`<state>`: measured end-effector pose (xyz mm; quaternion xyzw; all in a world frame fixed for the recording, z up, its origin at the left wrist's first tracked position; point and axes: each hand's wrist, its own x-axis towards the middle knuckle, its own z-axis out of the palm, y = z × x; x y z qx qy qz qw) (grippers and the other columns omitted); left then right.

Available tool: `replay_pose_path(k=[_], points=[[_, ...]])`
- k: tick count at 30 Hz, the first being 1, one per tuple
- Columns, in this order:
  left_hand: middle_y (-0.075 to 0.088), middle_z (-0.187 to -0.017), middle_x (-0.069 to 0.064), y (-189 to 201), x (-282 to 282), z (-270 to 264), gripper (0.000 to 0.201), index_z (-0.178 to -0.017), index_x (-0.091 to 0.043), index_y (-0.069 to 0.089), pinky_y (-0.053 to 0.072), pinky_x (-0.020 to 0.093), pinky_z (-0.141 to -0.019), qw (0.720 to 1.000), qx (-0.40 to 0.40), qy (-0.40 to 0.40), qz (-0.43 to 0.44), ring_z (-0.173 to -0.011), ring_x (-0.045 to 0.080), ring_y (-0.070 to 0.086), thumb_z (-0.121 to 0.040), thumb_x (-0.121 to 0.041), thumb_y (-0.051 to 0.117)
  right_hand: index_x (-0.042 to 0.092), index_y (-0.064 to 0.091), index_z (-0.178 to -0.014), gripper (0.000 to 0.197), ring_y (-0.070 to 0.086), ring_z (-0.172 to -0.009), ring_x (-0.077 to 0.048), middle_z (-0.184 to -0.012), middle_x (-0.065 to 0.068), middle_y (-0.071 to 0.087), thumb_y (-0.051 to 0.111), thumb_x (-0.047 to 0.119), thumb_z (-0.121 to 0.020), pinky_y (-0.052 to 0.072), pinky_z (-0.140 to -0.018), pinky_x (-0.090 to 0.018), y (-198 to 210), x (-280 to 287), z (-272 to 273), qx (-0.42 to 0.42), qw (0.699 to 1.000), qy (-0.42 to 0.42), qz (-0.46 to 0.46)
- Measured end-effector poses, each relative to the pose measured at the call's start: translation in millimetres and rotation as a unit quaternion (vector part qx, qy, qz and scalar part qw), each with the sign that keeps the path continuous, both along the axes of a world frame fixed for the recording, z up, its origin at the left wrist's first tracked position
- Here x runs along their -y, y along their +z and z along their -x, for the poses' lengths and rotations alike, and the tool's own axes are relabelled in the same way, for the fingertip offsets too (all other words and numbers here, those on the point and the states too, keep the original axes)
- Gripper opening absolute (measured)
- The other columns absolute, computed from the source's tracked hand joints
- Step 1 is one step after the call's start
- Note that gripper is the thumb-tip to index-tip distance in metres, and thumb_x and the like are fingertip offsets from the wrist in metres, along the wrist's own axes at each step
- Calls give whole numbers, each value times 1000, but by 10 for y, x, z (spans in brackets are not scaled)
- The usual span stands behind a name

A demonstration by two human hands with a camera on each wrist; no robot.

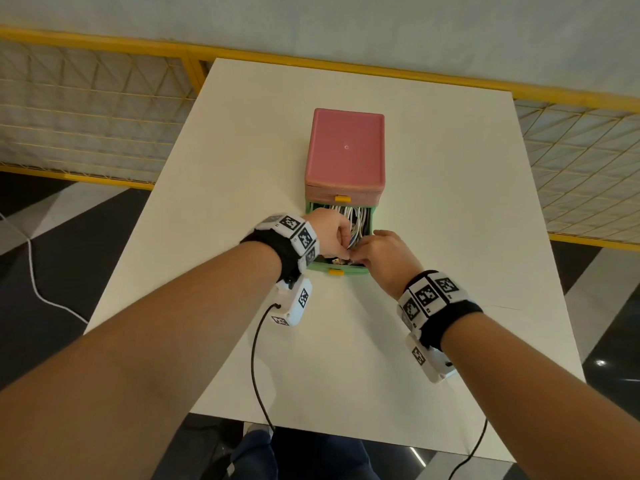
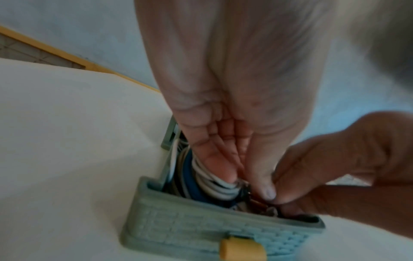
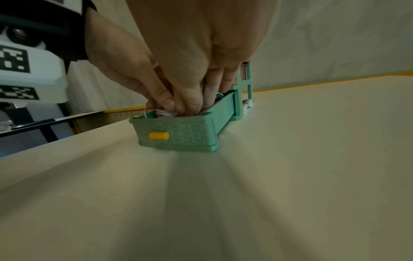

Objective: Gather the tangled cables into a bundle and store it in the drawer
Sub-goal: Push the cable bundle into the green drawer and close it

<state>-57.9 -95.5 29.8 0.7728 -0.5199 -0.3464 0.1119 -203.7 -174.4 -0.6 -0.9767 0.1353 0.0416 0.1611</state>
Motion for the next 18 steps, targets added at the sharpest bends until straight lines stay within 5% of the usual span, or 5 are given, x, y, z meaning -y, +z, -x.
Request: replay_pose_path(k=[4,9,14,16,18], points=[[47,-64,-10,-3,59,58,40,-63,-21,44,45,25,-63,998,51,-31,-21,-67,16,50,-71,-7,81,20,72,-100,25,58,-97,-26,-103,-4,71,52,10,-90,43,-80,-29,53,0,7,-15,999,-22,-31],[46,-67,-8,-52,39,84,39,-63,-19,44,38,26,-57,997,72,-32,-16,-76,19,52,-72,-3,78,8,64,-116,29,59,-108,-29,-119,-6,65,59,9,-88,37,-106,-36,4,-170,175,18,999,30,-3],[62,-92,2,268,-20,-140,4,-87,-8,67,49,28,-79,988,45,45,140,-81,15,57,-85,-10,70,9,74,-93,32,70,-79,-26,-92,-4,74,80,-2,-63,57,-69,-29,-120,-173,110,48,998,13,41],[57,-103,3,418,-3,-269,8,-99,-9,64,47,31,-85,955,117,104,252,-92,18,57,-93,-10,59,9,75,-93,38,72,-80,-24,-92,-5,75,82,-4,-57,58,-71,-31,-132,-187,106,54,997,21,47],[53,-131,6,474,49,-353,36,-129,-11,58,43,34,-102,958,162,75,226,-119,22,52,-95,-1,49,9,75,-93,43,72,-82,-21,-93,-5,76,81,-4,-52,57,-77,-32,-133,-208,129,62,995,33,71]])
